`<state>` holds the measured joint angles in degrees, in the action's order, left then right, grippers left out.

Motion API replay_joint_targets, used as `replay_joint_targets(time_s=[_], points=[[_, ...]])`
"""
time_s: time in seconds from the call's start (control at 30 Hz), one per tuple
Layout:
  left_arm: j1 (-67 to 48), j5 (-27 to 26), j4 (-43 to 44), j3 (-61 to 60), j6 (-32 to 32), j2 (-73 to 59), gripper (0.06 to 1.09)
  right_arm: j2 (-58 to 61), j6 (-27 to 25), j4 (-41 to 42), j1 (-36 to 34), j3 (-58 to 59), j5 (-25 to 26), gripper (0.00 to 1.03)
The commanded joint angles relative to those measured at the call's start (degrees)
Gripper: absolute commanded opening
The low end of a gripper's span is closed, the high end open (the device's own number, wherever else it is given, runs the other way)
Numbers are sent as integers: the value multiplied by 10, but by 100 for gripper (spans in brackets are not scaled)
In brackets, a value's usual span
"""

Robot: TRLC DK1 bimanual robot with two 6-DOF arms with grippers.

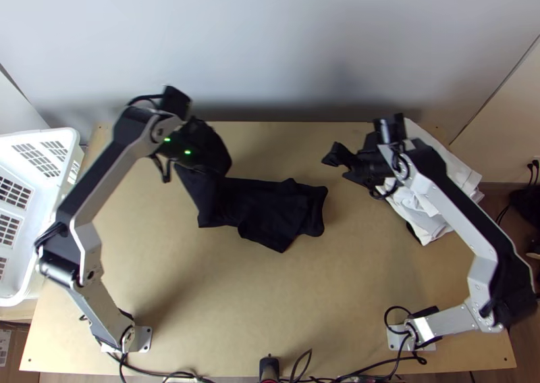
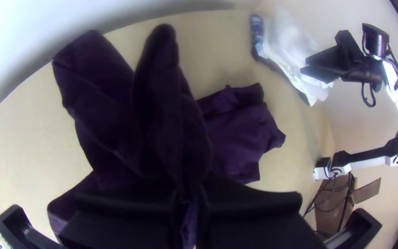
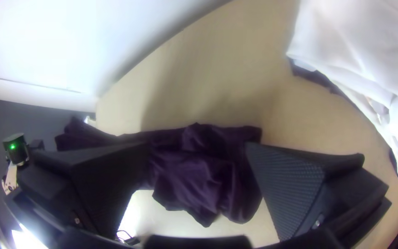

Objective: Fold the t-shirt

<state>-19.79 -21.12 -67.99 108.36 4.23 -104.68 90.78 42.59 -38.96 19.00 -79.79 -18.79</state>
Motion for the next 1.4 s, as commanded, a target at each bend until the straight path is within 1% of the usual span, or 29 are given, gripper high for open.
replay_joint_targets(time_s=[0.0, 0.17, 0.33, 0.57, 0.83, 0.87, 0.9, 0.93, 0.97, 1.07, 1.1, 1.23, 1.37], points=[[-79, 6, 5, 56, -31, -61, 9, -64, 0, 6, -35, 73, 2, 97], [-140, 9, 21, 72, -52, -105, 9, -103, 0, 8, -65, 109, 2, 97], [-196, 35, 40, 72, -55, -157, 9, -144, 0, 8, -94, 144, 2, 97], [-235, 37, 47, 104, -60, -221, 9, -192, 0, 8, -138, 182, 2, 97], [-258, 42, 47, 192, -82, -307, 10, -214, 1, 8, -142, 204, 2, 97], [-259, 43, 48, 201, -82, -315, 13, -216, 1, 8, -142, 206, 1, 97], [-260, 43, 51, 203, -78, -319, 22, -218, 1, 8, -142, 208, 2, 97], [-262, 43, 51, 203, -73, -321, 33, -219, 1, 8, -142, 210, 2, 97], [-264, 43, 53, 203, -63, -322, 46, -220, 1, 8, -142, 212, 2, 97], [-270, 43, 60, 213, -33, -325, 98, -220, 0, 10, -142, 217, 2, 97], [-271, 43, 63, 215, -22, -324, 104, -220, 1, 13, -142, 219, 1, 97], [-270, 42, 95, 217, -27, -309, 104, -219, 4, 28, -140, 220, 1, 97], [-264, 42, 130, 219, -56, -288, 104, -213, 5, 34, -137, 220, 1, 97]])
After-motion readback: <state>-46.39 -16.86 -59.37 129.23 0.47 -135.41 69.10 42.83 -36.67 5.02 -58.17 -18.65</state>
